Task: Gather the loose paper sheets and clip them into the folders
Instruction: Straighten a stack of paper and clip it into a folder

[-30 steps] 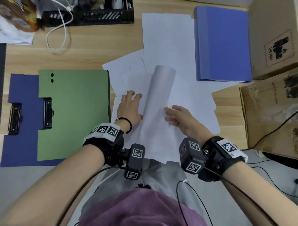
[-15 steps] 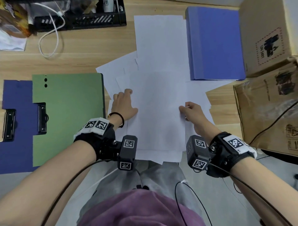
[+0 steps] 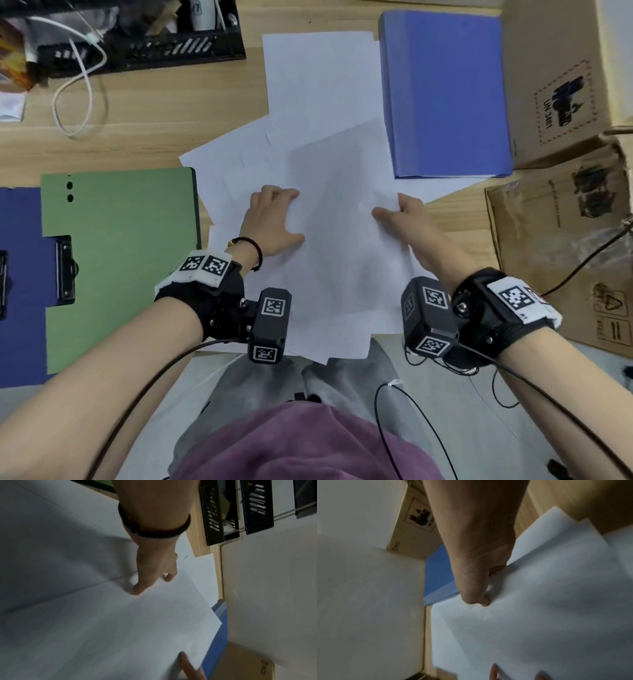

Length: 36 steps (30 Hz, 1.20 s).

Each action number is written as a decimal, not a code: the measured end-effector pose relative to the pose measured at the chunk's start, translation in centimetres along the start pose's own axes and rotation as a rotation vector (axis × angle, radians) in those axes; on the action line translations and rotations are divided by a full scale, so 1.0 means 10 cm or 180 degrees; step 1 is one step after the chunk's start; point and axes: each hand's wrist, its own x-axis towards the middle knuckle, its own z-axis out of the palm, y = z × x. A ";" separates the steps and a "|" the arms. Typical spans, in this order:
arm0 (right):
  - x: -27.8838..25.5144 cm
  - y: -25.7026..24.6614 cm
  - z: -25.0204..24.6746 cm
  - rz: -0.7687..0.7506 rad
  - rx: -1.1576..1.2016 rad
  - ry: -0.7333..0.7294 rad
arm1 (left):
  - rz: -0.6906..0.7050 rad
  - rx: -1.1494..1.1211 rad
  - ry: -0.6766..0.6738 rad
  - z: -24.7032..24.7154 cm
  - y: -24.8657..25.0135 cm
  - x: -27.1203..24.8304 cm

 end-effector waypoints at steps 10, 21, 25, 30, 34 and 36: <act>0.13 0.54 -0.02 0.0696 -0.0642 0.0900 | 0.0110 0.0998 -0.0087 0.15 0.07 0.05; 0.17 0.41 -0.01 0.0676 -0.0702 0.1465 | 0.0025 0.0786 -0.0098 0.16 0.06 0.09; 0.16 0.41 -0.08 0.0639 -0.0748 0.1330 | 0.0018 0.0727 -0.0074 0.18 0.06 0.07; 0.16 0.41 -0.15 0.0655 -0.0904 0.1157 | 0.0066 0.0673 -0.0032 0.20 0.05 0.02; 0.15 0.35 -0.19 0.0815 -0.0758 0.1150 | 0.0171 0.0710 -0.0039 0.22 0.04 -0.05; 0.17 0.39 -0.18 0.0841 -0.0641 0.0949 | 0.0239 0.0767 -0.0098 0.24 0.02 -0.10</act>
